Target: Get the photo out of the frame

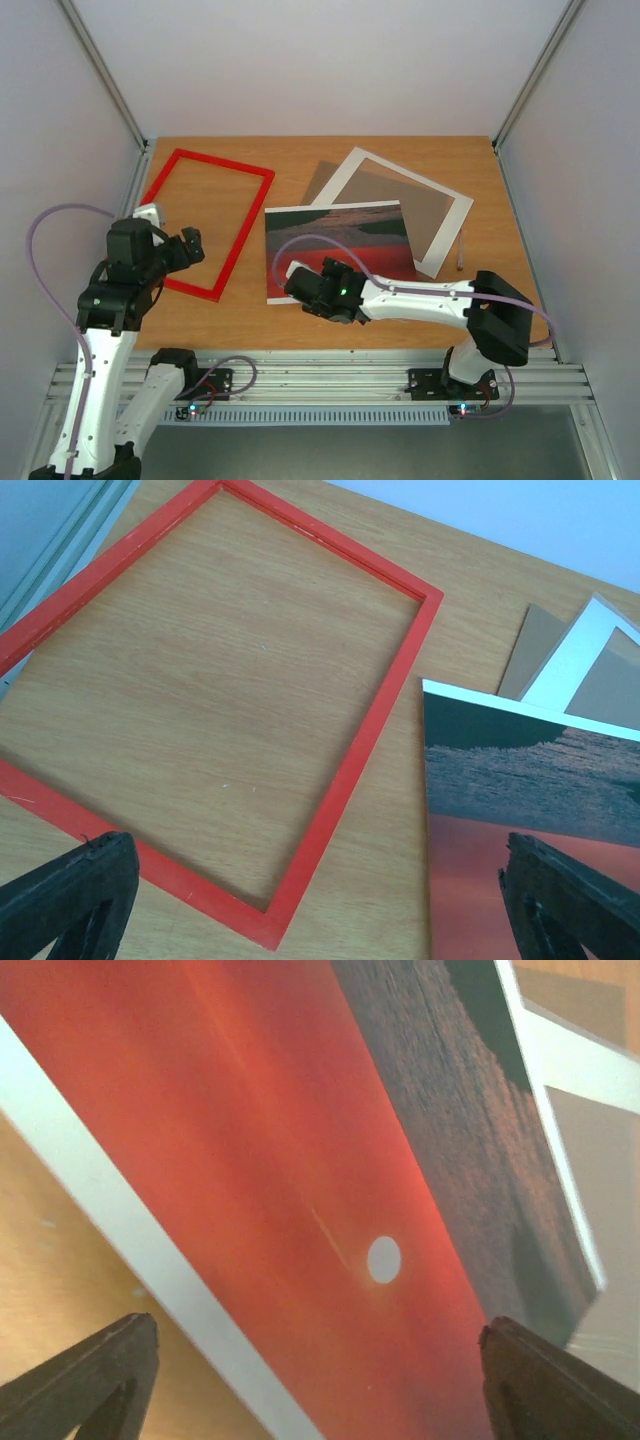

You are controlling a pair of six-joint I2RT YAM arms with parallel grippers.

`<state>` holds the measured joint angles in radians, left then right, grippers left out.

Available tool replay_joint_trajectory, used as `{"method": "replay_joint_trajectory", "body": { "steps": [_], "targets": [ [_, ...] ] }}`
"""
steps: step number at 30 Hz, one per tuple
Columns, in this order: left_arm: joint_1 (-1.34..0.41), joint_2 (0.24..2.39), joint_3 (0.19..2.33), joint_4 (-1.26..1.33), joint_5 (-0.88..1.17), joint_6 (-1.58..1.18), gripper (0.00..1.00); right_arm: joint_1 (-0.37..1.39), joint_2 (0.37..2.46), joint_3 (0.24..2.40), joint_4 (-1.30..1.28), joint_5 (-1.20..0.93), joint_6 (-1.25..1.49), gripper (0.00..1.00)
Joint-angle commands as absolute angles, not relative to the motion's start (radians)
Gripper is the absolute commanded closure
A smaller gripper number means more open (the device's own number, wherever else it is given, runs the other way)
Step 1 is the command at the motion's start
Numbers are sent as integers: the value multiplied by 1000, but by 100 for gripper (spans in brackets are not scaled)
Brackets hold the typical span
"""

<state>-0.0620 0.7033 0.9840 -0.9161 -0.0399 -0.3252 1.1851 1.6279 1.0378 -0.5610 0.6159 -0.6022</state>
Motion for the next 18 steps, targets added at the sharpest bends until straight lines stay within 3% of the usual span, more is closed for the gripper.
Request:
{"method": "replay_joint_trajectory", "body": {
  "steps": [1,7,18],
  "targets": [
    [-64,684,971,-865,-29,-308,1,1191,1550,1080,-633,427,-560,9],
    [-98,666,967,-862,-28,-305,1,1139,1477,1107,-651,329,-546,3],
    [-141,594,960,-858,-77,-299,1,734,1109,1034,-701,233,-320,2]
  ]
}}
